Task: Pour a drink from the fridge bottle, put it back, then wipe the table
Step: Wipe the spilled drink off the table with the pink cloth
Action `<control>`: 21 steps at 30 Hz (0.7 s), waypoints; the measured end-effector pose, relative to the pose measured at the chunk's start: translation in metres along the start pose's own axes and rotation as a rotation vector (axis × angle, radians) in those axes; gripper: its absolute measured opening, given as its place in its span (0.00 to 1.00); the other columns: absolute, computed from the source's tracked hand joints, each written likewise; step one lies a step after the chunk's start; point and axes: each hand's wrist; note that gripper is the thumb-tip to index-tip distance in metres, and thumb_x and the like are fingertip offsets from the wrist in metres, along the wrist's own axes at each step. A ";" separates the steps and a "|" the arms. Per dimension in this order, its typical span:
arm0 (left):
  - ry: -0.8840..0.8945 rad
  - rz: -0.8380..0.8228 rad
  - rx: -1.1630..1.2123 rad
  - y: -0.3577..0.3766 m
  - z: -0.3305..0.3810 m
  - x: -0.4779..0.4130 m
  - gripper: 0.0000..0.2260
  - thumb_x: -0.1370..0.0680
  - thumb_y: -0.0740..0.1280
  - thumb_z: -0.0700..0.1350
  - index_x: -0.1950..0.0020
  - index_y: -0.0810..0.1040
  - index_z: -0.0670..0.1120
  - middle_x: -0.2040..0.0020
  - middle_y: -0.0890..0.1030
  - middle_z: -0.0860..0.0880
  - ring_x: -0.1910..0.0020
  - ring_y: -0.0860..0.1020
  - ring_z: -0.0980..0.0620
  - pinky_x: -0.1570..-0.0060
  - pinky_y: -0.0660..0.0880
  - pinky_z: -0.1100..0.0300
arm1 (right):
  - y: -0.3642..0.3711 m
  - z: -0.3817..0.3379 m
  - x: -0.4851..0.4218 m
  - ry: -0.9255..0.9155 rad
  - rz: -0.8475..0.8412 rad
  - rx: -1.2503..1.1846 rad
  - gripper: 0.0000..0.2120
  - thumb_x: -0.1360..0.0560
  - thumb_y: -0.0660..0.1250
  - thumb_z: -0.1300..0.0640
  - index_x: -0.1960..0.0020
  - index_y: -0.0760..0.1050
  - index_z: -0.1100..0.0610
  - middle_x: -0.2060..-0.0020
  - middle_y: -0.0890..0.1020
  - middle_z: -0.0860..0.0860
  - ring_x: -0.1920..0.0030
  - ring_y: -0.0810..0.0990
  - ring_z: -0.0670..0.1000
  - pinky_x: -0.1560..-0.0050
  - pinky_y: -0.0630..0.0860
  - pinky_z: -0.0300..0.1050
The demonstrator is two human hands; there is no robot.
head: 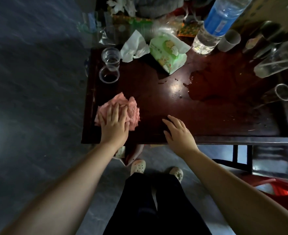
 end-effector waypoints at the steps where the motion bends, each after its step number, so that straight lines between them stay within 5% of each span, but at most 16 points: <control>1: 0.029 -0.014 -0.022 0.001 0.003 -0.002 0.26 0.18 0.51 0.52 0.22 0.49 0.50 0.21 0.46 0.44 0.23 0.41 0.43 0.28 0.40 0.37 | -0.003 0.005 0.002 0.013 0.036 -0.019 0.20 0.21 0.59 0.54 0.29 0.66 0.55 0.29 0.67 0.52 0.29 0.63 0.53 0.32 0.67 0.50; 8: 0.190 -0.085 -0.114 0.003 0.060 -0.025 0.26 0.19 0.50 0.53 0.22 0.47 0.52 0.21 0.44 0.46 0.23 0.40 0.44 0.30 0.35 0.38 | -0.023 0.066 0.020 0.352 0.398 -0.156 0.16 0.22 0.62 0.58 0.35 0.72 0.60 0.34 0.72 0.56 0.33 0.67 0.57 0.33 0.66 0.52; 11: 0.183 -0.055 -0.098 0.007 0.090 -0.040 0.29 0.22 0.43 0.55 0.22 0.51 0.50 0.21 0.49 0.44 0.23 0.45 0.41 0.30 0.38 0.36 | -0.031 0.095 0.024 0.478 0.419 -0.069 0.21 0.22 0.61 0.55 0.31 0.67 0.62 0.30 0.66 0.59 0.29 0.62 0.59 0.30 0.62 0.56; 15: 0.116 -0.040 -0.133 0.020 0.128 -0.060 0.27 0.19 0.50 0.54 0.22 0.46 0.48 0.22 0.45 0.42 0.23 0.42 0.40 0.32 0.36 0.35 | -0.039 0.130 0.018 0.570 0.429 -0.028 0.25 0.21 0.59 0.52 0.29 0.63 0.63 0.28 0.63 0.60 0.28 0.60 0.59 0.29 0.59 0.56; 21: -0.042 0.010 -0.189 0.018 0.166 -0.083 0.29 0.22 0.56 0.55 0.23 0.57 0.47 0.24 0.60 0.39 0.26 0.58 0.37 0.34 0.53 0.31 | -0.049 0.172 -0.003 0.862 0.523 -0.092 0.25 0.20 0.54 0.50 0.27 0.59 0.62 0.28 0.61 0.59 0.27 0.58 0.58 0.27 0.56 0.55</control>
Point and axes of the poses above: each hand's wrist, its own x-axis away from the middle knuckle, its own y-axis out of the palm, z = x × y
